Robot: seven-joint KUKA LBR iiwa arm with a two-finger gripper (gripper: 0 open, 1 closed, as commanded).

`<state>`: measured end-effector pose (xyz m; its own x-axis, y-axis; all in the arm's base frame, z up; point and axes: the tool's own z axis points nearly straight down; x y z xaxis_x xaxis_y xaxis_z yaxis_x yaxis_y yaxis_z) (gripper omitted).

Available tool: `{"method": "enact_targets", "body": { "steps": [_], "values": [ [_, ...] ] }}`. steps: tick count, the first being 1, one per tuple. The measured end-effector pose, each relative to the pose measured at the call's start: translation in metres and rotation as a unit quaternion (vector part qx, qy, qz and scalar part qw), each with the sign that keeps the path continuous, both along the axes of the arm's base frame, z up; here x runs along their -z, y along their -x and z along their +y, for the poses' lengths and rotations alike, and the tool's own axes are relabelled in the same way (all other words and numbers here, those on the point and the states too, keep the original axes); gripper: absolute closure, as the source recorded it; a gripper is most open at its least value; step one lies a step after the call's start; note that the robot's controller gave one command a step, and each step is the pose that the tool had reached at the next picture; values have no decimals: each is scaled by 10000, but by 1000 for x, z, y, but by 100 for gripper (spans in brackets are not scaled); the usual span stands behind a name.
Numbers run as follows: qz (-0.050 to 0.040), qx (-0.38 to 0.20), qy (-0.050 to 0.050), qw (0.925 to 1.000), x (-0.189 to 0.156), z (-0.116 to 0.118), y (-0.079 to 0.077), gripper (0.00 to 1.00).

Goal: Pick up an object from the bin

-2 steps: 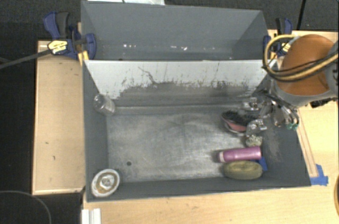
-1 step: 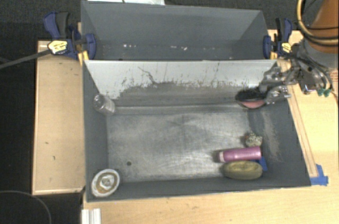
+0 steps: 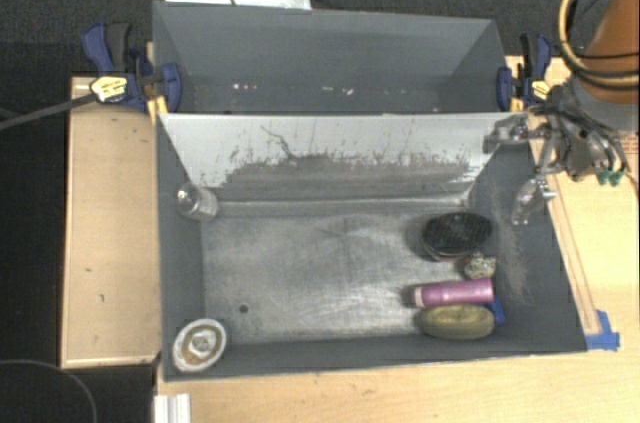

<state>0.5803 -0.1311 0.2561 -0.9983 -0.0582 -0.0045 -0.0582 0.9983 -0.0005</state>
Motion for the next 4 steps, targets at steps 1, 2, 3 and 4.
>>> {"method": "enact_targets", "body": {
  "steps": [1, 2, 3, 4],
  "values": [
    [49, -177, -16, 9998, 150, 36, 13, 0],
    [21, -659, -90, 9978, 182, -13, 12, 0],
    [67, -684, -88, 9976, 183, -12, 14, 100],
    [-25, -574, 12, 9983, 50, -10, 26, 100]
  ]
}}
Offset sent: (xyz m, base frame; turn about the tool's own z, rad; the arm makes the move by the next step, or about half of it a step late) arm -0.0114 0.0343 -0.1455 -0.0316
